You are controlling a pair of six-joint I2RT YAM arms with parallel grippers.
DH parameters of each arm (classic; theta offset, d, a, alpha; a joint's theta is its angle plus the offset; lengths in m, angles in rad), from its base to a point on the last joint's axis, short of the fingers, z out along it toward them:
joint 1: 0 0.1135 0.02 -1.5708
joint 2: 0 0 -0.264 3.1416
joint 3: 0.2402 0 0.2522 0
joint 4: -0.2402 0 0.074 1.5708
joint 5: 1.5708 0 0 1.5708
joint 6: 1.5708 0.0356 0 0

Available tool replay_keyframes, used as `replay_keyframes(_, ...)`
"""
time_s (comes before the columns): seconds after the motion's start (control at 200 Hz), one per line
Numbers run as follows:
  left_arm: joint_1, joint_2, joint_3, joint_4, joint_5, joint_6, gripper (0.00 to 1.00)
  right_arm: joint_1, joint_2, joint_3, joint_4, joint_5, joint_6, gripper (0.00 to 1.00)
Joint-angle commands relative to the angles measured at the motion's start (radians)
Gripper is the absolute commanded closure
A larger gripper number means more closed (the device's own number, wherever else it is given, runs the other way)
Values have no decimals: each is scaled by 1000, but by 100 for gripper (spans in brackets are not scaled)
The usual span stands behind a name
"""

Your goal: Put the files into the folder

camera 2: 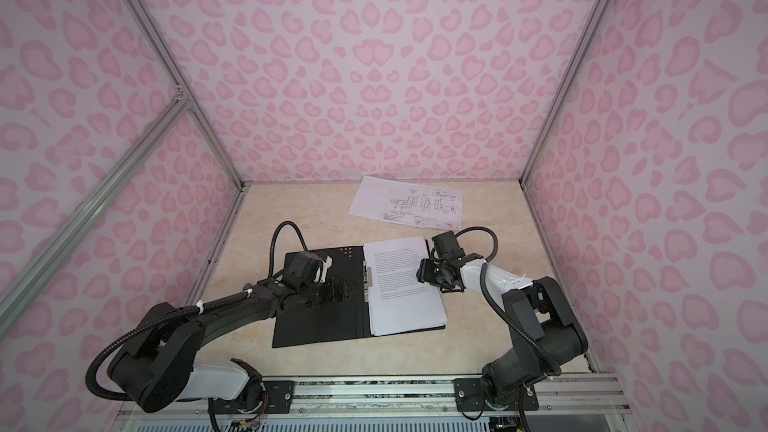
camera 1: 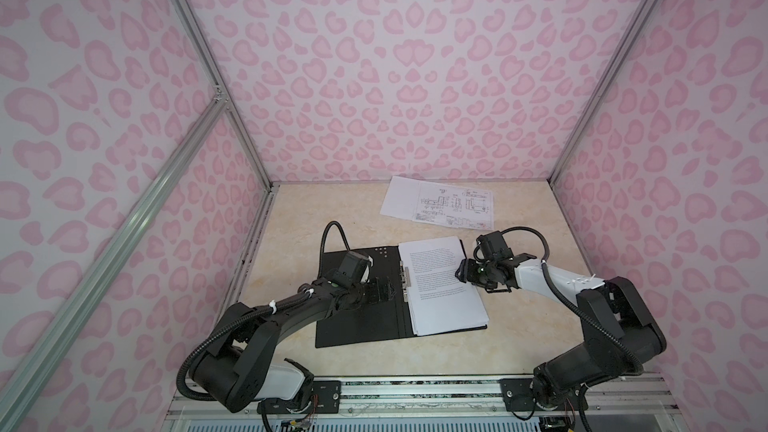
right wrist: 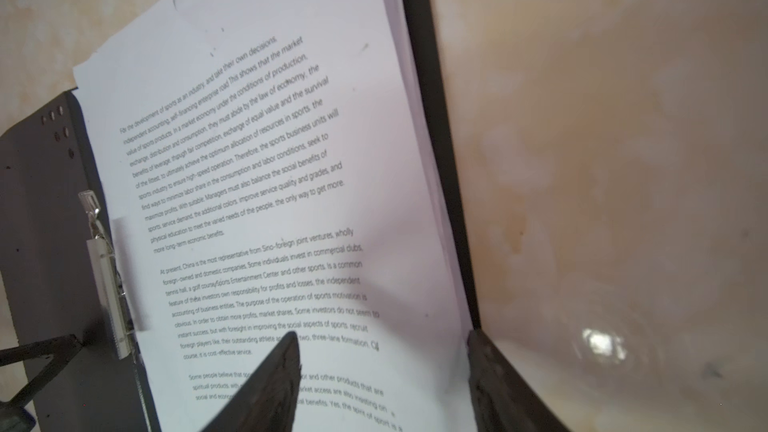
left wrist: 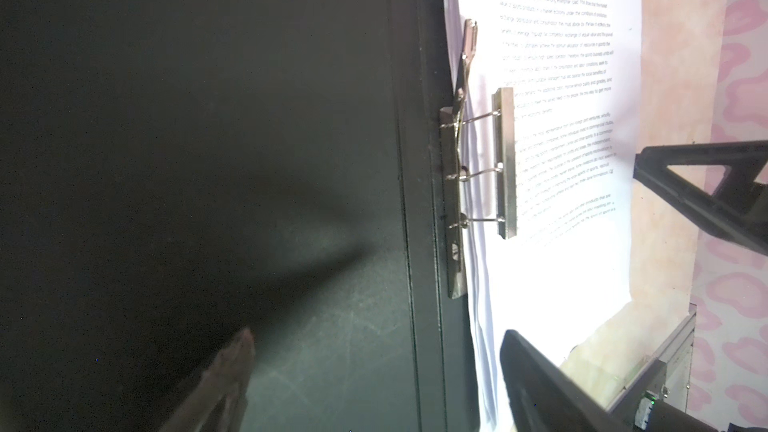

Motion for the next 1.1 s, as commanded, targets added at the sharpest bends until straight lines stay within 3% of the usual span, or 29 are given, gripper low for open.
replay_keyframes(0.0,2,-10,0,-42,-10,-7,6,-1,25,23,-12,-8,-18,35)
replay_keyframes(1.095,6,-6,26,-50,-7,7,6,24,-82,-93,10,-16,50,36)
